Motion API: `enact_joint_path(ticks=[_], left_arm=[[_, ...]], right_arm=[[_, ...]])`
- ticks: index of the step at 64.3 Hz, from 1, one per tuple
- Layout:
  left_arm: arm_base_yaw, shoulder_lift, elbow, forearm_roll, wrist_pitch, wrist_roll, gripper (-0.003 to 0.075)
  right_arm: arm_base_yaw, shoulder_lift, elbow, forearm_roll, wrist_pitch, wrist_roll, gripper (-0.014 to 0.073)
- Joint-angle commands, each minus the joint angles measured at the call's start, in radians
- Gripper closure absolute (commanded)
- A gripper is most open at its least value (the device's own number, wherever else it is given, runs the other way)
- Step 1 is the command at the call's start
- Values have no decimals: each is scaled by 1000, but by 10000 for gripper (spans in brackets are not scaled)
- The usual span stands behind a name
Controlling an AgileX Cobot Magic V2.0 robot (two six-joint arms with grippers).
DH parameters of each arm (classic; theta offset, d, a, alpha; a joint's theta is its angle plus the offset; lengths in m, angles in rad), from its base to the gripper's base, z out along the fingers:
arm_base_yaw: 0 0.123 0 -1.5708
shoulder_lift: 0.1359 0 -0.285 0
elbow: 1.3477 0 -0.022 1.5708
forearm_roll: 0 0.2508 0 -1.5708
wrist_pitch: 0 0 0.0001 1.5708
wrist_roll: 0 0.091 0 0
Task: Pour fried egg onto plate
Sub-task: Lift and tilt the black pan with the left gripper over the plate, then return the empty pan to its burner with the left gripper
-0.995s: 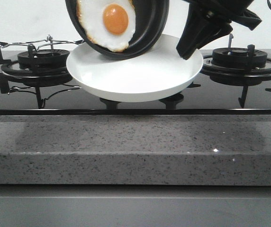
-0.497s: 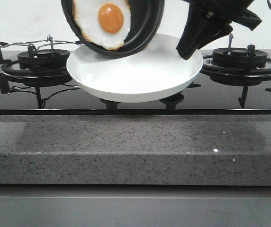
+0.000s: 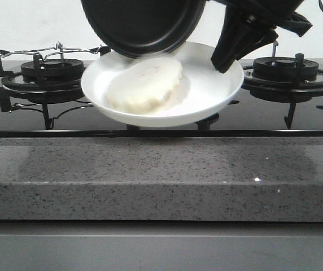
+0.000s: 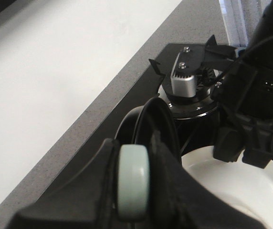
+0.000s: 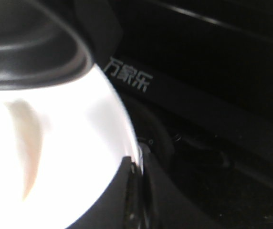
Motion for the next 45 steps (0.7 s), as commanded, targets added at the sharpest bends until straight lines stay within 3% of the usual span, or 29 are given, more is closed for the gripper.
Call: enact_joint_path(ticks=[1, 17, 27, 45], left_arm=[[-6, -37, -33, -2, -111, -29, 740], [-6, -37, -33, -6, -111, -56, 740], [27, -37, -33, -30, -126, -141, 739], [221, -39, -33, -496, -123, -182, 738]], right_arm=[[0, -46, -25, 38, -36, -3, 661], [0, -46, -25, 38, -36, -3, 661], [0, -46, -25, 38, -36, -3, 661], [0, -46, -25, 38, -36, -3, 661]])
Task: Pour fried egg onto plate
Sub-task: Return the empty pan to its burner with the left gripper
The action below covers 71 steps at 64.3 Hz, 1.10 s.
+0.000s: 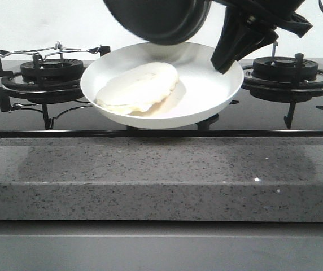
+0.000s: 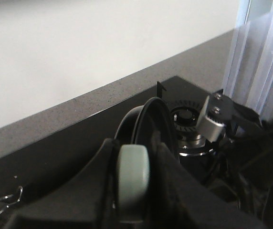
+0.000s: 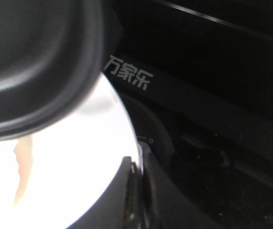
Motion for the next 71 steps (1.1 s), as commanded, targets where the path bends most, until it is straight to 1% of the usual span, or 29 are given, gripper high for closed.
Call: enact_joint_path(ticks=[1, 10, 16, 19, 25, 27, 33, 35, 37, 42, 46, 57, 71], left_arm=[[72, -39, -33, -165, -78, -15, 738], [204, -32, -33, -337, -11, -13, 738], [295, -15, -33, -491, 61, 6, 738], [346, 0, -33, -575, 113, 37, 738], [449, 46, -33, -809, 253, 128, 738], [489, 71, -33, -897, 322, 154, 738], [592, 160, -33, -1103, 514, 190, 738], [616, 188, -33, -1167, 560, 190, 738], [636, 222, -33, -1212, 606, 192, 738], [690, 296, -33, -1310, 671, 191, 739], [718, 340, -33, -1339, 682, 191, 739], [770, 413, -33, -1338, 666, 191, 739], [836, 434, -33, -1321, 568, 190, 739]], right_arm=[[0, -46, -27, 39, -38, -3, 661], [0, -46, -27, 39, -38, -3, 661], [0, -46, -27, 39, -38, -3, 661], [0, -46, -27, 39, -38, -3, 661], [0, -46, -27, 39, -38, -3, 661], [0, -46, -27, 39, -38, -3, 661], [0, -46, -27, 39, -38, -3, 661], [0, -46, -27, 39, -38, -3, 661], [0, -46, -27, 39, -38, -3, 661], [0, -46, -27, 39, -38, -3, 661], [0, -46, -27, 39, -38, -3, 661], [0, -46, -27, 39, -38, -3, 661], [0, -46, -27, 39, -38, -3, 661]])
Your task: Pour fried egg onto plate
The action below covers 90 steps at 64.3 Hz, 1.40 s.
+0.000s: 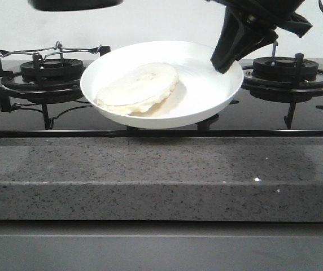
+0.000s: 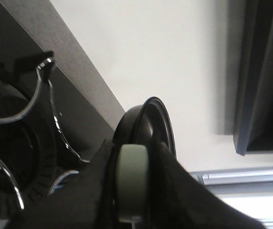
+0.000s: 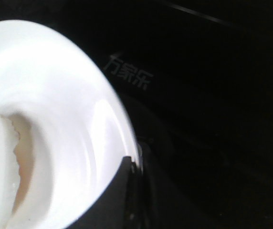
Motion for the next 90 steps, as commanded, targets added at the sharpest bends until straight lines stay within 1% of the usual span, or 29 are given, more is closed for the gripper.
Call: enact_joint_path(ticks=[1, 8, 17, 43, 63, 67, 71, 86, 90], left_arm=[[29, -44, -33, -87, 7, -2, 739], [49, -43, -33, -20, -5, -12, 739], [50, -40, -33, 58, -23, -21, 739], [44, 39, -33, 76, -19, -21, 739], [44, 46, -33, 85, -16, -21, 730], [44, 46, -33, 87, -18, -21, 696], [44, 46, -33, 90, -18, -17, 631], [44, 46, -33, 96, -14, -10, 325], [44, 46, -33, 106, -10, -10, 262]], right_arm=[[0, -46, -27, 39, -38, -3, 661], [0, -46, -27, 39, -38, -3, 661], [0, -46, -27, 39, -38, -3, 661], [0, -46, -27, 39, -38, -3, 661], [0, -46, -27, 39, -38, -3, 661], [0, -46, -27, 39, -38, -3, 661], [0, -46, -27, 39, -38, -3, 661], [0, -46, -27, 39, -38, -3, 661], [0, -46, -27, 39, -38, -3, 661]])
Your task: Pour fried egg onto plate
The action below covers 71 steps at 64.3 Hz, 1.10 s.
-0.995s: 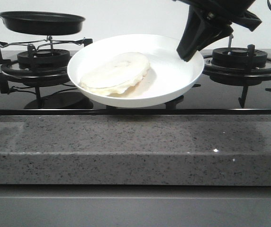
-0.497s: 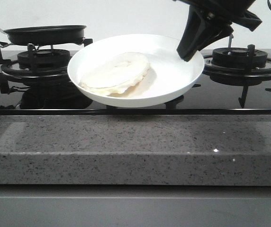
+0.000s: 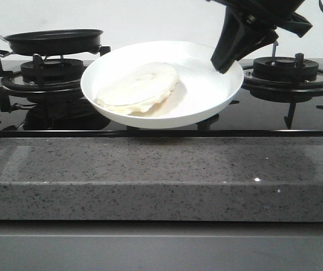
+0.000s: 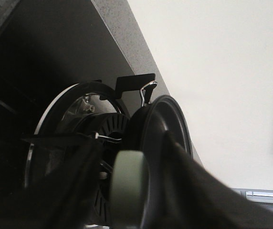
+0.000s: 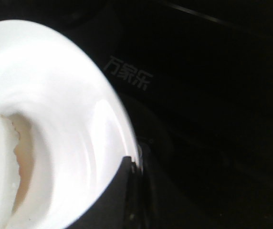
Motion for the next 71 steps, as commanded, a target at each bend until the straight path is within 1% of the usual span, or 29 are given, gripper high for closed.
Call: enact_joint_path(ticks=[1, 5, 9, 26, 38, 56, 64, 71], left_arm=[[-4, -46, -33, -43, 41, 6, 250], [-4, -46, -33, -31, 49, 6, 210], [-4, -46, -33, -25, 67, 6, 189], [0, -46, -33, -24, 135, 6, 189], [7, -46, -33, -21, 233, 6, 191], [7, -46, -33, 77, 297, 6, 191], [7, -46, -33, 86, 335, 6, 212], [7, -46, -33, 107, 359, 6, 271]], right_arm=[[0, -46, -27, 39, -38, -3, 661], [0, -46, -27, 39, -38, -3, 661], [0, -46, -27, 39, -38, -3, 661], [0, -46, -27, 39, -38, -3, 661], [0, -46, -27, 39, -38, -3, 661], [0, -46, -27, 39, -38, -3, 661], [0, -46, -27, 39, -38, -3, 661], [0, -46, -27, 39, -38, -3, 661]])
